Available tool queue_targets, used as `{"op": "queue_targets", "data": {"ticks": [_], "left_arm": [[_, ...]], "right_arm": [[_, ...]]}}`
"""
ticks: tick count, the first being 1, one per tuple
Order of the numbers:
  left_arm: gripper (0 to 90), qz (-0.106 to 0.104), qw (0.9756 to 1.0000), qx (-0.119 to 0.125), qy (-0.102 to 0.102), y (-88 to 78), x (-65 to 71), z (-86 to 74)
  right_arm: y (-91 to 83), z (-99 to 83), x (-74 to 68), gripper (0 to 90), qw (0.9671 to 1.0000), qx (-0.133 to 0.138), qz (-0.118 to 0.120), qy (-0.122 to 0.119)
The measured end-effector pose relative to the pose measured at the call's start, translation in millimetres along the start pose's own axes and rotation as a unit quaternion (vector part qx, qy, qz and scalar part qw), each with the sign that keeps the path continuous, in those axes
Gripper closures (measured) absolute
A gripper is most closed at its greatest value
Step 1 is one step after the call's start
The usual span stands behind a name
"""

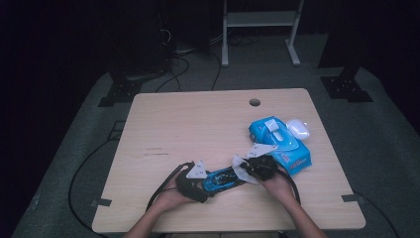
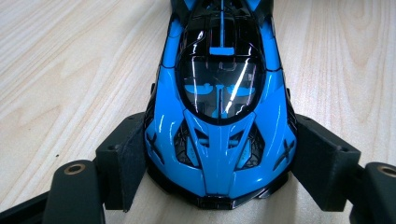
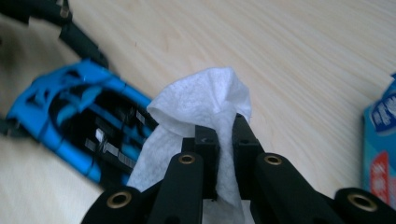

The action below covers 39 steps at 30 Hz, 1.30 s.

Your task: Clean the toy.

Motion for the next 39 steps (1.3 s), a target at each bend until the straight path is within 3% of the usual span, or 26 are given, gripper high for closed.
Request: {"op": "queue_targets", "data": {"ticks": [2,5,10,12,14,18,20,22,25,27,29,32,35,37,39], "left_arm": [[25.5,0.001,1.0000,0.000,0.000,-0.1,0.0,0.0],[25.5,0.000,1.0000,-0.001,0.001,-0.1,-0.3,-0.2],[25.5,0.001,1.0000,-0.004,0.000,-0.4,0.0,-0.1],[25.5,0.001,1.0000,-0.004,0.001,-0.6,0.1,-0.1],[25.5,0.000,1.0000,-0.003,0.002,-0.3,-0.2,-0.1],[25.5,-0.002,1.0000,0.000,0.000,0.0,-0.6,-0.4],[25.4,-0.001,1.0000,0.000,0.000,0.0,-0.5,-0.4],[25.5,0.000,1.0000,-0.001,-0.001,0.0,-0.1,0.0],[25.5,0.000,1.0000,-0.002,-0.001,-0.2,0.0,0.0],[25.5,0.001,1.0000,-0.003,0.000,-0.2,0.1,0.1],[25.5,0.001,1.0000,-0.002,0.000,0.1,0.1,0.2],[25.5,-0.001,1.0000,0.000,0.000,0.2,-0.4,-0.2],[25.5,-0.002,1.0000,0.002,-0.002,0.4,-0.4,-0.2],[25.5,-0.002,1.0000,0.001,-0.002,0.5,-0.4,-0.1],[25.5,-0.002,1.0000,0.002,-0.003,0.6,-0.2,0.0]], "right_arm": [[-8.8,-6.5,4.5,84.1,1.0000,-0.005,-0.002,0.001],[-24.9,-15.8,9.6,84.2,0.9996,0.006,0.012,0.024],[-21.3,-18.0,-8.1,84.1,0.9992,0.000,0.038,0.007],[-17.9,-18.7,-12.1,84.1,0.9993,-0.003,0.036,-0.005],[-20.0,-19.6,-7.0,84.1,0.9991,-0.003,0.043,0.005],[-25.7,-22.8,6.7,84.1,0.9993,-0.006,0.023,0.030],[-24.4,-19.2,0.6,84.1,0.9994,0.000,0.028,0.021],[-21.4,-14.4,-10.8,84.1,0.9988,0.003,0.047,0.013],[-13.3,-12.3,-25.6,84.1,0.9984,-0.014,0.051,-0.022],[-10.8,-14.1,-21.9,84.1,0.9987,-0.020,0.038,-0.025],[-11.7,-14.7,-11.9,83.9,0.9989,-0.016,0.043,-0.007],[-13.2,-15.0,-12.9,83.9,0.9992,-0.013,0.037,-0.007],[-11.8,-13.5,-19.9,83.9,0.9985,-0.013,0.053,-0.005],[-10.4,-9.7,-25.5,83.9,0.9967,-0.007,0.080,0.006],[-7.6,-1.5,-33.5,83.9,0.9958,0.002,0.091,0.003]]}}
Point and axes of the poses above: each handheld gripper's, and its own axes: y roughly forward along the jaws, z roughly out of its top, x roughly to its right, the point moved 5 cm from there along y, roughly forward along the jaws, and after that the axes turned 15 degrees about y, right-handed, at the moved point
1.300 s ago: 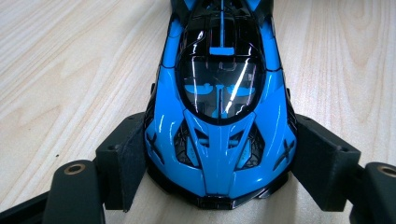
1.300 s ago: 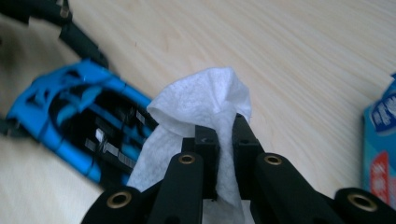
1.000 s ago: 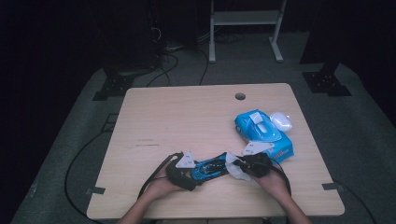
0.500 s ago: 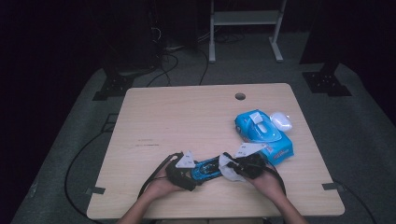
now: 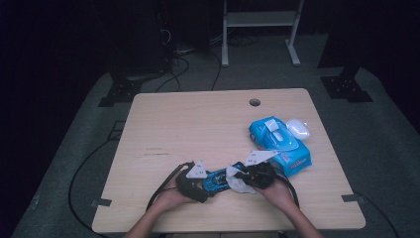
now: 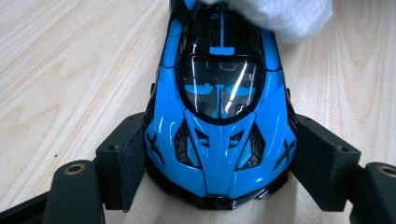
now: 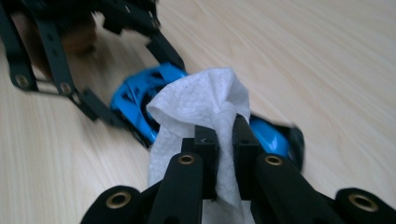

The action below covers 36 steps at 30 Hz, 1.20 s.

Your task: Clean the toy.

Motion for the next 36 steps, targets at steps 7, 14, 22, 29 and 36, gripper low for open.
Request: {"op": "queue_targets", "data": {"ticks": [7,14,22,29,36], "left_arm": [[25.5,-0.001,1.0000,-0.002,0.000,-0.3,0.2,-0.2],[25.4,0.001,1.0000,-0.001,0.000,-0.2,0.2,0.0],[25.4,0.001,1.0000,-0.001,0.001,-0.2,-0.3,-0.2],[25.0,-0.003,1.0000,-0.006,-0.002,-0.5,-0.7,-0.1],[17.7,-0.023,0.9987,-0.002,-0.045,-13.8,-8.8,0.3]], "right_arm": [[47.4,16.9,-36.2,83.8,0.9978,-0.047,0.022,-0.042],[53.5,21.1,-29.1,83.9,0.9987,-0.039,0.013,-0.031],[26.5,18.9,20.8,83.9,0.9984,-0.015,-0.051,0.018],[-16.4,8.8,25.1,83.8,0.9992,-0.001,0.007,0.038],[-13.2,-14.0,27.0,83.8,0.9981,-0.029,0.025,0.049]]}}
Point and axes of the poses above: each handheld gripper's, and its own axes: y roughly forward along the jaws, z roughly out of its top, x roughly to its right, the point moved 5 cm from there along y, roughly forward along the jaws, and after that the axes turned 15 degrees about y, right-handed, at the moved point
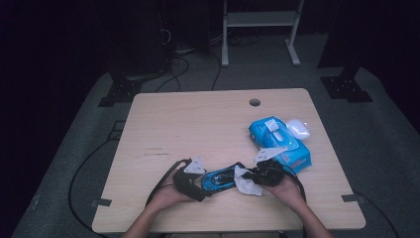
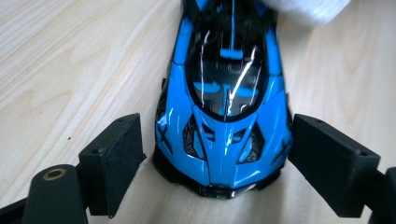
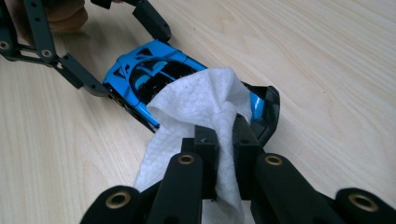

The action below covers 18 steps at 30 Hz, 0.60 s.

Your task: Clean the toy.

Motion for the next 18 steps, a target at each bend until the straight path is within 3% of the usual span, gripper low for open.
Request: {"op": "queue_targets", "data": {"ticks": [5,13,15,17,18], "left_arm": [[22.3,-0.019,0.9978,0.038,-0.052,-6.2,-9.2,-2.6],[24.3,-0.033,0.9943,0.034,-0.095,-3.5,-11.8,-6.1],[24.3,-0.028,0.9952,0.032,-0.089,-4.1,-10.6,-5.2],[23.7,-0.048,0.9958,0.005,-0.077,-0.9,-6.1,-6.6],[22.6,-0.038,0.9971,0.006,-0.065,0.5,-3.4,-6.2]], "right_arm": [[2.4,0.1,0.4,83.8,0.9999,-0.007,0.006,-0.005],[2.5,-4.7,-2.3,84.1,0.9998,0.003,-0.004,-0.017],[2.1,-6.3,-3.8,84.2,0.9996,0.007,-0.010,-0.025],[1.9,-8.4,-6.4,84.2,0.9991,0.009,-0.017,-0.039],[1.7,-9.8,-7.7,84.3,0.9987,0.008,-0.022,-0.046]]}}
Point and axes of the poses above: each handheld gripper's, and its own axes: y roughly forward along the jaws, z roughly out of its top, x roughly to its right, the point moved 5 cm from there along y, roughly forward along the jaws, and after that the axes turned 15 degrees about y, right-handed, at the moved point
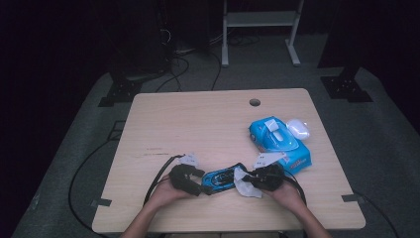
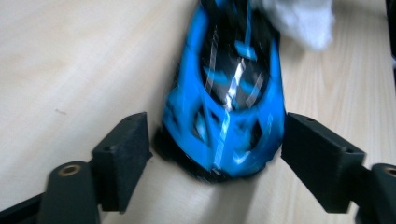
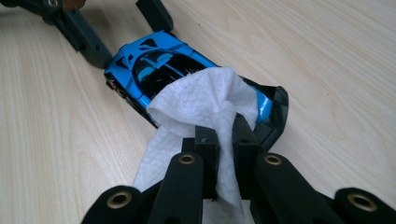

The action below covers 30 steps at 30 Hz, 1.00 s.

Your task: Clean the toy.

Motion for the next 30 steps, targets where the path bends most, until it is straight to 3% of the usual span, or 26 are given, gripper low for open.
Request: {"op": "queue_targets", "data": {"ticks": [4,6,8,10,12,18,20,23,30], "left_arm": [[21.5,0.029,0.9980,-0.036,0.043,4.3,6.2,3.3],[21.5,0.014,0.9991,-0.028,0.028,3.1,3.8,4.2],[24.2,-0.005,1.0000,0.000,-0.004,-2.0,-2.4,4.7],[28.2,-0.009,0.9995,0.021,-0.024,-4.9,-7.5,5.6],[28.2,-0.005,0.9993,0.021,-0.031,-3.5,-10.1,5.2],[28.2,-0.022,0.9961,0.035,-0.077,2.8,-14.4,4.3],[32.2,-0.027,0.9955,0.040,-0.082,3.7,-14.2,4.3],[36.7,-0.019,0.9963,0.037,-0.075,4.4,-13.0,5.1],[37.0,-0.016,0.9972,0.041,-0.060,3.9,-7.6,4.7]], "right_arm": [[-2.0,-3.4,-2.0,84.3,0.9999,0.006,-0.004,-0.013],[-2.9,-5.1,-1.1,84.3,0.9999,0.011,-0.001,-0.010],[-3.1,-5.9,-0.7,84.3,0.9999,0.013,0.001,-0.008],[-3.0,-6.0,-1.0,84.3,0.9999,0.012,0.002,-0.010],[-2.5,-5.5,-0.8,84.3,0.9999,0.011,0.007,-0.009],[-2.7,-6.7,-1.3,84.4,0.9998,0.013,0.010,-0.013],[-3.5,-7.9,-1.8,84.6,0.9997,0.014,0.011,-0.014],[-4.7,-9.4,-2.5,84.7,0.9997,0.014,0.012,-0.016],[-7.6,-14.1,-5.8,84.7,0.9994,0.021,0.010,-0.025]]}}
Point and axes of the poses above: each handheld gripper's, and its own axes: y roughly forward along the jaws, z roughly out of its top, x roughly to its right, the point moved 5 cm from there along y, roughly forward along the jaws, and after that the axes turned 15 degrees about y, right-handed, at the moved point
